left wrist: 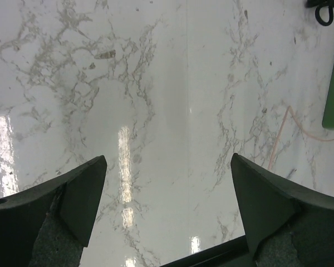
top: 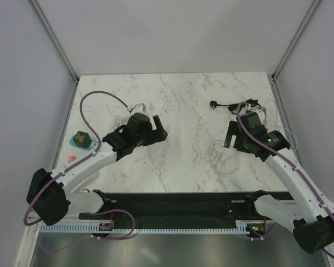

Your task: Pull the plug off the socket

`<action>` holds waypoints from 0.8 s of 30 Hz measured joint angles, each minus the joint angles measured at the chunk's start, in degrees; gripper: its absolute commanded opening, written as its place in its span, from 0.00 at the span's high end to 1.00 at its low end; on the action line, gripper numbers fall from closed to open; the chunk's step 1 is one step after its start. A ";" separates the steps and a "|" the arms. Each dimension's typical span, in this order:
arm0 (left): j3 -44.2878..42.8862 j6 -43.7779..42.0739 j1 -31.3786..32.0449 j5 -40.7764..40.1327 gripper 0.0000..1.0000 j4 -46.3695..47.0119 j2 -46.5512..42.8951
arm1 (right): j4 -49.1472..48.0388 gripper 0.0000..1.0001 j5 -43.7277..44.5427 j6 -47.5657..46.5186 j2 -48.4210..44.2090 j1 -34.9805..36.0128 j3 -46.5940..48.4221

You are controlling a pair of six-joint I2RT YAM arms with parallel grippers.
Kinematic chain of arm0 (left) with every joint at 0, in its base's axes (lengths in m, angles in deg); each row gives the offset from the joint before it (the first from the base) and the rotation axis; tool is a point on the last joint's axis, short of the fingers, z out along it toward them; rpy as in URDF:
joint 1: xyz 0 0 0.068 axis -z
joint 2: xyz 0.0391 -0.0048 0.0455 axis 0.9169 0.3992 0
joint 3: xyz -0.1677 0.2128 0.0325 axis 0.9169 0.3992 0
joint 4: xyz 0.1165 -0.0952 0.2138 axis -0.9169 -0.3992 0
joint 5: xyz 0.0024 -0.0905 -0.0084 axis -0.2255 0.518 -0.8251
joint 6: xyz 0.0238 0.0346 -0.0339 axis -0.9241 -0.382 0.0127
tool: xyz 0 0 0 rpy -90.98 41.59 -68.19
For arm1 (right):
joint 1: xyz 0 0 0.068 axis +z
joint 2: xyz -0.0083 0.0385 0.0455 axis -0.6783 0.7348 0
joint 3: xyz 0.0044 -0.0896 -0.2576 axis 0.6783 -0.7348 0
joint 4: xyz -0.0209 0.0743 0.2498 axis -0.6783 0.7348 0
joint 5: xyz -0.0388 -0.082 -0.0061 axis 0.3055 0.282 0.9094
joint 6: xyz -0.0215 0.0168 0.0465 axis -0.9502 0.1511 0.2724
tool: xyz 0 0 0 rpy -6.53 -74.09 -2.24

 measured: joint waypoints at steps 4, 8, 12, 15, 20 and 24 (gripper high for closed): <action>-0.02 -3.21 -1.42 -0.07 0.00 0.48 -2.23 | -2.67 0.02 1.86 -4.66 8.66 -5.77 5.14; -0.04 -6.93 -1.40 2.56 0.00 0.50 -1.36 | -6.05 0.02 1.31 -8.55 14.84 -13.64 7.85; 0.20 -9.29 -1.42 6.54 0.00 0.63 -1.03 | -7.54 0.02 0.72 -10.56 20.28 -20.22 12.68; 2.36 -9.68 -1.36 11.37 0.02 3.28 -1.42 | -9.55 0.02 0.68 -10.78 22.86 -23.89 15.54; 8.70 -9.66 -0.35 19.87 0.02 7.41 -2.84 | -13.03 0.02 1.84 -11.80 25.05 -28.52 16.85; 9.38 -10.51 3.78 21.33 0.01 7.69 -4.20 | -14.14 0.02 2.97 -14.78 29.86 -30.71 19.61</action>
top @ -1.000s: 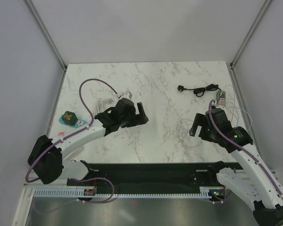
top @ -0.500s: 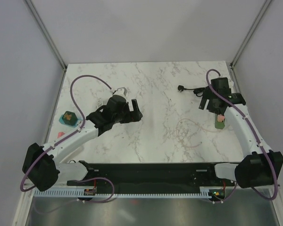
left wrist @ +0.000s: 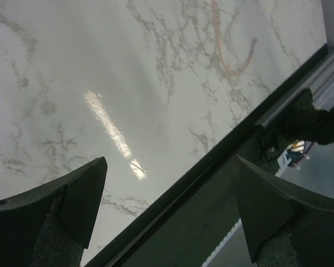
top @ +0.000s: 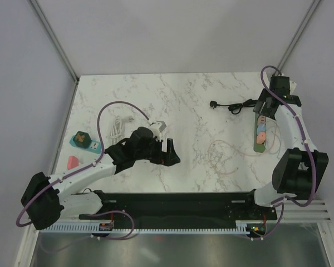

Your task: Pull the plug off the socket

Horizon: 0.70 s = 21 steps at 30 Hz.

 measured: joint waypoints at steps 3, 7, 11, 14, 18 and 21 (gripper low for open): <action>-0.07 -1.25 5.18 0.24 0.00 0.42 -2.29 | -1.33 0.02 -0.02 -2.01 3.54 -1.66 0.85; -0.07 -2.01 7.63 0.31 0.00 0.57 -4.00 | -2.23 0.02 0.85 -4.15 6.51 -3.23 0.85; -0.07 -2.21 7.69 0.13 0.00 0.68 -4.13 | -4.07 0.07 -1.57 -5.68 8.96 -5.05 0.83; -0.07 -2.21 7.72 0.15 0.00 0.98 -4.11 | -6.51 0.07 -5.46 -6.34 10.27 -5.97 -0.39; -0.07 -2.21 7.72 0.15 0.00 1.97 -4.00 | -9.09 0.07 -9.22 -7.02 10.14 -6.08 -4.17; -0.04 -2.21 7.72 0.17 0.00 2.45 -3.65 | -9.64 0.07 -10.91 -7.56 10.49 -5.95 -4.90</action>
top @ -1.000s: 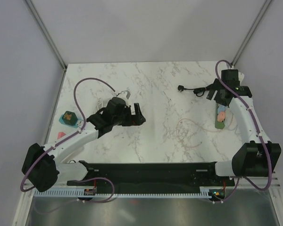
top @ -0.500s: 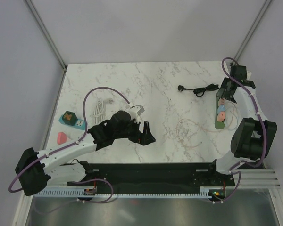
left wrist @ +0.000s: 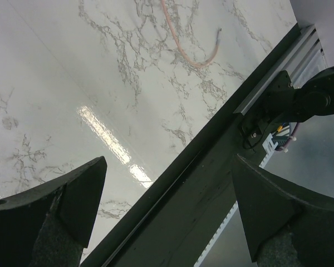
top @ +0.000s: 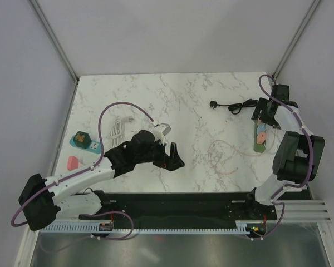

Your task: Pull the plug off the socket

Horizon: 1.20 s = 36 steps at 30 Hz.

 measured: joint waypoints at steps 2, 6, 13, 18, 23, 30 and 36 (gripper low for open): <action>0.00 0.00 0.00 0.00 0.00 0.26 0.28 | -0.94 0.08 -0.46 -0.13 0.81 -0.02 0.00; 0.11 0.00 0.00 0.00 0.00 0.59 0.31 | -3.21 0.10 -1.20 -0.15 3.69 -0.02 -0.76; 0.35 0.00 0.00 0.00 0.00 0.98 0.31 | -5.86 0.18 -2.67 -0.04 7.04 0.26 -2.99; 0.35 0.00 0.00 0.02 0.00 1.07 0.31 | -6.75 0.22 -0.24 -0.39 7.48 2.01 -2.99; 0.35 0.00 0.00 0.26 0.00 1.42 0.37 | -6.91 0.39 3.54 -0.66 7.91 3.98 -3.06; 0.35 0.00 0.00 1.07 0.00 1.51 1.75 | -8.17 0.59 4.66 -0.07 7.52 4.59 -4.02; 0.35 0.00 0.00 1.86 0.01 1.44 3.56 | -10.51 0.66 7.93 5.27 6.45 8.44 -6.03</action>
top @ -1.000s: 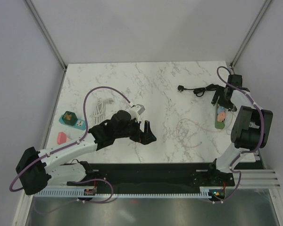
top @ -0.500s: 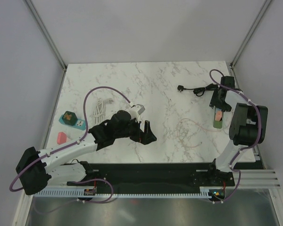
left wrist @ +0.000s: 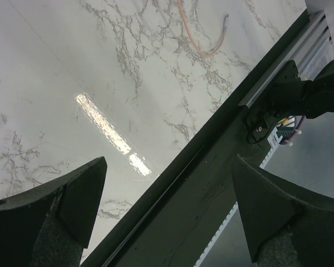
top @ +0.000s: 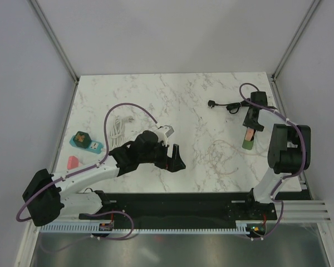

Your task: Pull the plug off the socket

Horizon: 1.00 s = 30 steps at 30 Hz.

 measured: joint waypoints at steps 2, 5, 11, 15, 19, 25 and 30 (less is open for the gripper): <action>-0.02 0.00 0.00 0.04 0.01 -0.09 0.28 | -0.20 0.66 0.39 2.71 -0.04 2.05 -0.15; -0.11 0.00 0.00 0.02 0.02 -0.24 0.37 | -0.55 0.64 0.63 6.95 -0.24 5.81 -0.50; -2.82 0.00 0.00 -0.07 0.04 -2.58 0.52 | -1.86 0.60 0.20 14.23 -0.31 19.06 -0.83; -6.10 0.00 0.00 -0.39 0.05 -3.41 0.57 | -2.51 0.57 -1.92 17.62 -0.20 26.58 -0.61; -9.66 -0.17 0.00 -0.52 0.07 -3.98 1.62 | -4.13 0.45 -6.25 21.22 0.68 31.63 0.33; -14.01 -0.81 0.00 -0.59 0.07 -5.51 6.21 | -4.74 0.02 -11.93 20.70 0.90 33.46 0.68; -14.95 -0.96 0.00 -0.98 0.07 -6.56 7.56 | -2.73 0.02 -13.09 18.03 0.17 33.11 2.29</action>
